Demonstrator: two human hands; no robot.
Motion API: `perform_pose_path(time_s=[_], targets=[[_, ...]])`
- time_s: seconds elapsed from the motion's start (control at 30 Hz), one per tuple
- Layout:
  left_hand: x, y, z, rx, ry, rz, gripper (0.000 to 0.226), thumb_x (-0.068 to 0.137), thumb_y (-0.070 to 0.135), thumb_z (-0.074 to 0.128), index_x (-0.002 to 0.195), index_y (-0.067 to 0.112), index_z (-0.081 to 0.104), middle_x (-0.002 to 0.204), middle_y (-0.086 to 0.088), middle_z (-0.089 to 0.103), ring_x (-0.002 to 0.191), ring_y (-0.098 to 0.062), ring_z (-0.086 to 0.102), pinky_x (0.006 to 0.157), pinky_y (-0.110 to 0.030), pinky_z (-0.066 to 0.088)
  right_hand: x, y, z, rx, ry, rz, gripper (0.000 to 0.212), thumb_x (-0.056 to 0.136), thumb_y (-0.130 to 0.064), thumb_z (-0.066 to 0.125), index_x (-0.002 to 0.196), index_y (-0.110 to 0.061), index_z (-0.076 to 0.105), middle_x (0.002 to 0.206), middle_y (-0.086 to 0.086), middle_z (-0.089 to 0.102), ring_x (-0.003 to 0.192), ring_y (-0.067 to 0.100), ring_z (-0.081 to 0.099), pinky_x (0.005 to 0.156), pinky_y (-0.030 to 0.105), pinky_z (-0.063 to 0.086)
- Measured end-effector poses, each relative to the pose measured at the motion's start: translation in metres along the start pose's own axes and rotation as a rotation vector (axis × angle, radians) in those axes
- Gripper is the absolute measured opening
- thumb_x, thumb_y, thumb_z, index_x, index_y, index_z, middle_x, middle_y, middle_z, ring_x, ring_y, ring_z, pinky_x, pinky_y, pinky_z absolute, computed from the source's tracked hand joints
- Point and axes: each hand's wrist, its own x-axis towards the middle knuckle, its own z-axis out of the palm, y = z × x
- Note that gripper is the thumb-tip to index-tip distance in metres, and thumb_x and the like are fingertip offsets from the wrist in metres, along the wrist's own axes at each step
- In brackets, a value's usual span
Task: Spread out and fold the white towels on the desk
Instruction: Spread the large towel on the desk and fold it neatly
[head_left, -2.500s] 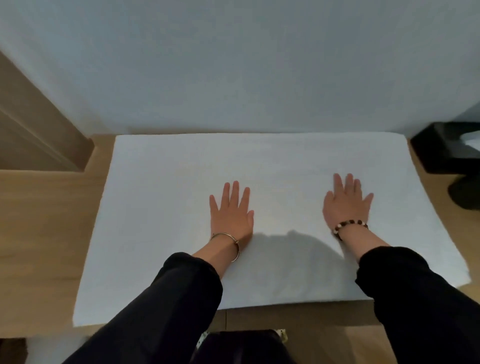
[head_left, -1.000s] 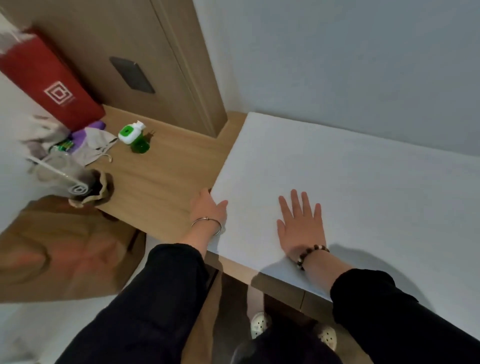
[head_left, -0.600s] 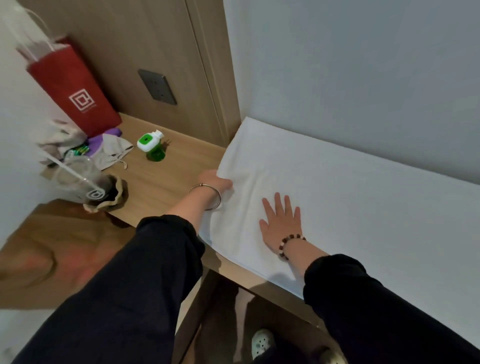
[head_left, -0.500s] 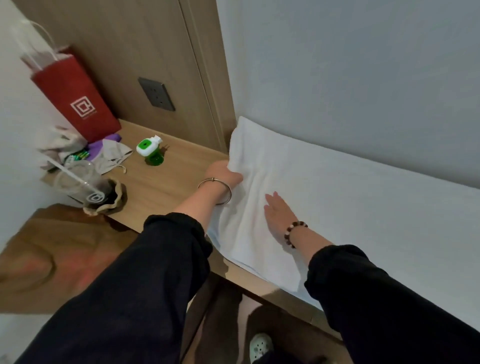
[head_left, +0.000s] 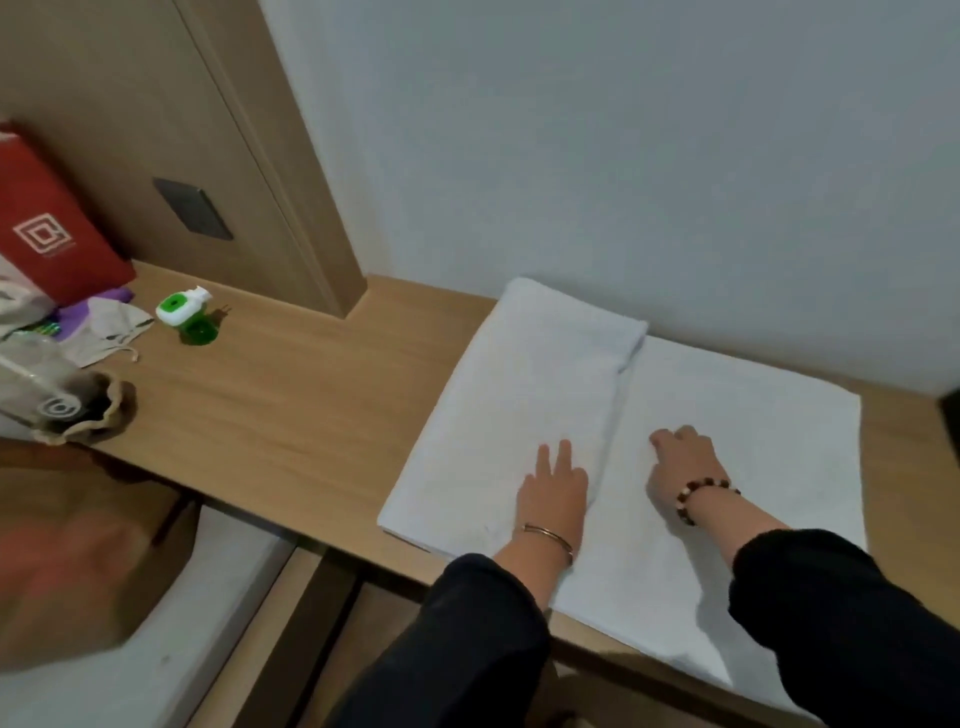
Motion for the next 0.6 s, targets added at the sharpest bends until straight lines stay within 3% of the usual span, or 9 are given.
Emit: perform_pose_path(time_s=[0.1, 0.2, 0.27, 0.37, 0.43, 0.5, 0.53, 0.6], targets=[[-0.001, -0.032, -0.006, 0.086, 0.009, 0.149, 0.040, 0.093, 0.011, 0.046, 0.132, 0.014, 0.040, 0.159, 0.001, 0.000, 0.146, -0.023, 0.006, 0.090, -0.044, 0.045, -0.017, -0.006, 0.009, -0.095, 0.057, -0.055, 0.037, 0.093, -0.016, 0.034, 0.130, -0.015, 0.040, 0.130, 0.008, 0.035, 0.120, 0.025, 0.037, 0.088, 0.036, 0.044], [-0.004, -0.078, -0.023, 0.257, -0.034, 0.324, 0.033, 0.094, 0.021, 0.047, 0.127, 0.015, 0.044, 0.159, 0.006, 0.003, 0.145, -0.016, 0.009, 0.081, -0.035, 0.047, -0.034, -0.027, 0.014, -0.241, -0.004, -0.099, 0.031, 0.095, -0.020, 0.037, 0.123, -0.012, 0.049, 0.127, 0.008, 0.045, 0.113, 0.023, 0.048, 0.084, 0.032, 0.046], [-0.006, -0.105, -0.031, 0.339, -0.078, 0.359, 0.028, 0.096, 0.020, 0.044, 0.123, 0.016, 0.047, 0.159, 0.009, 0.001, 0.145, -0.013, 0.006, 0.082, -0.032, 0.045, -0.047, -0.044, 0.019, -0.235, -0.060, -0.158, 0.024, 0.096, -0.019, 0.037, 0.106, -0.012, 0.058, 0.115, 0.007, 0.058, 0.099, 0.021, 0.055, 0.076, 0.028, 0.047], [-0.011, -0.130, -0.037, 0.370, -0.097, 0.205, 0.030, 0.096, 0.016, 0.042, 0.126, 0.015, 0.044, 0.159, 0.005, -0.002, 0.146, -0.014, 0.002, 0.105, -0.036, 0.031, -0.062, -0.068, 0.031, -0.135, -0.124, -0.235, 0.021, 0.093, -0.023, 0.038, 0.080, -0.014, 0.052, 0.087, 0.001, 0.061, 0.075, 0.018, 0.055, 0.062, 0.026, 0.043], [-0.019, -0.135, -0.033, 0.325, -0.010, 0.011, 0.046, 0.093, 0.016, 0.043, 0.138, 0.016, 0.031, 0.159, 0.001, -0.001, 0.146, -0.019, 0.002, 0.113, -0.043, 0.020, -0.067, -0.079, 0.036, -0.200, 0.045, -0.359, 0.012, 0.090, -0.021, 0.042, 0.095, -0.016, 0.052, 0.100, 0.001, 0.058, 0.085, 0.018, 0.053, 0.066, 0.027, 0.042], [-0.027, -0.135, -0.023, 0.237, 0.045, -0.110, 0.063, 0.091, 0.020, 0.044, 0.147, 0.020, 0.014, 0.159, 0.001, -0.003, 0.146, -0.021, 0.000, 0.113, -0.049, 0.016, -0.057, -0.077, 0.042, -0.354, 0.231, -0.497, 0.052, 0.085, -0.018, 0.051, 0.133, -0.017, 0.034, 0.136, 0.008, 0.038, 0.122, 0.026, 0.040, 0.095, 0.037, 0.038], [-0.030, -0.135, -0.017, 0.210, 0.045, -0.129, 0.068, 0.092, 0.023, 0.043, 0.149, 0.024, 0.005, 0.159, 0.003, -0.006, 0.146, -0.021, -0.003, 0.114, -0.050, 0.013, -0.050, -0.073, 0.042, -0.440, 0.258, -0.518, 0.077, 0.082, -0.016, 0.055, 0.146, -0.017, 0.014, 0.150, 0.013, 0.017, 0.137, 0.033, 0.021, 0.110, 0.046, 0.023], [-0.032, -0.136, -0.008, 0.188, 0.038, -0.130, 0.072, 0.094, 0.028, 0.040, 0.149, 0.031, -0.006, 0.158, 0.005, -0.013, 0.145, -0.019, -0.011, 0.114, -0.051, 0.007, -0.035, -0.064, 0.042, -0.547, 0.205, -0.465, 0.096, 0.082, -0.014, 0.053, 0.149, -0.018, -0.016, 0.156, 0.014, -0.016, 0.144, 0.035, -0.010, 0.115, 0.053, -0.003]])
